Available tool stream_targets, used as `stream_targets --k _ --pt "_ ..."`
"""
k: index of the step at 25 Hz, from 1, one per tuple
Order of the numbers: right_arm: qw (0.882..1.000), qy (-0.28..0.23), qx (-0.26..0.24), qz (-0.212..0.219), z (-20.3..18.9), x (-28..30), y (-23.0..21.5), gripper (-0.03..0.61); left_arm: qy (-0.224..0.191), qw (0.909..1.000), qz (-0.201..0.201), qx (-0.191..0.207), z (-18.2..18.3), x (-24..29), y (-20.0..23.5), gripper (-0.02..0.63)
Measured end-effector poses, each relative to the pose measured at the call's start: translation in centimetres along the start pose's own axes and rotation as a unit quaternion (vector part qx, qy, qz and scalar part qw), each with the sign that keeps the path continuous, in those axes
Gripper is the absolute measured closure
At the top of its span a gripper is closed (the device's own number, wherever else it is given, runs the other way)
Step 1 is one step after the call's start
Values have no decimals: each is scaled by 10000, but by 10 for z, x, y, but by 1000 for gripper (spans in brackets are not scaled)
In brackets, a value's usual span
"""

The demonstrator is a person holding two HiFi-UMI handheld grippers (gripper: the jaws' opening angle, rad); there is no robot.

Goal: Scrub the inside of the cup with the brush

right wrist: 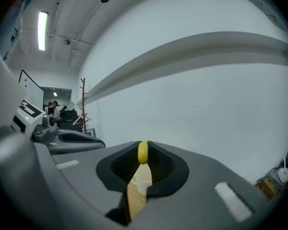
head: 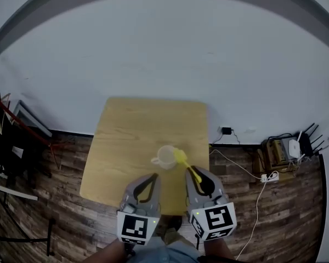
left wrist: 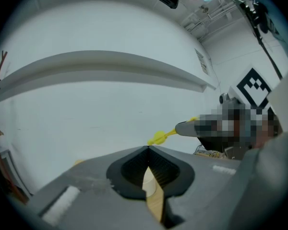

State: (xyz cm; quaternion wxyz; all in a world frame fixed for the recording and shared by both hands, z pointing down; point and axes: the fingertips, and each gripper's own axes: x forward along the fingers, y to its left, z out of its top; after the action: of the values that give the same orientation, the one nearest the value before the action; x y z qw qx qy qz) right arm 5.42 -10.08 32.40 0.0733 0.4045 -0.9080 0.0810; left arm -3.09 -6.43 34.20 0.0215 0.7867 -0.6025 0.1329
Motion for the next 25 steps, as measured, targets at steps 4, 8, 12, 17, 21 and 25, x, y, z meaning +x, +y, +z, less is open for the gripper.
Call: stream_targets --k 4,8,12,17,21,25 --pt "9998 183 -20 70 -6 26 4 538 59 9987 150 -491 -5 12 24 594" --pt "9990 437 10 7 -16 50 3 538 110 9995 -62 -279 -22 30 45 594" --pt "9966 809 118 -52 -32 65 -1 538 177 9971 -341 -664 -44 46 52 594" --pt "9926 1157 336 -137 -59 73 -2 538 243 9916 -762 -1015 -81 58 60 594" --pt "9899 1333 435 -218 -79 80 -4 538 314 9872 -1101 -1109 -111 73 68 544" --pt "9869 1516 476 -268 -91 83 -2 538 344 9833 -1621 -750 -134 86 66 471"
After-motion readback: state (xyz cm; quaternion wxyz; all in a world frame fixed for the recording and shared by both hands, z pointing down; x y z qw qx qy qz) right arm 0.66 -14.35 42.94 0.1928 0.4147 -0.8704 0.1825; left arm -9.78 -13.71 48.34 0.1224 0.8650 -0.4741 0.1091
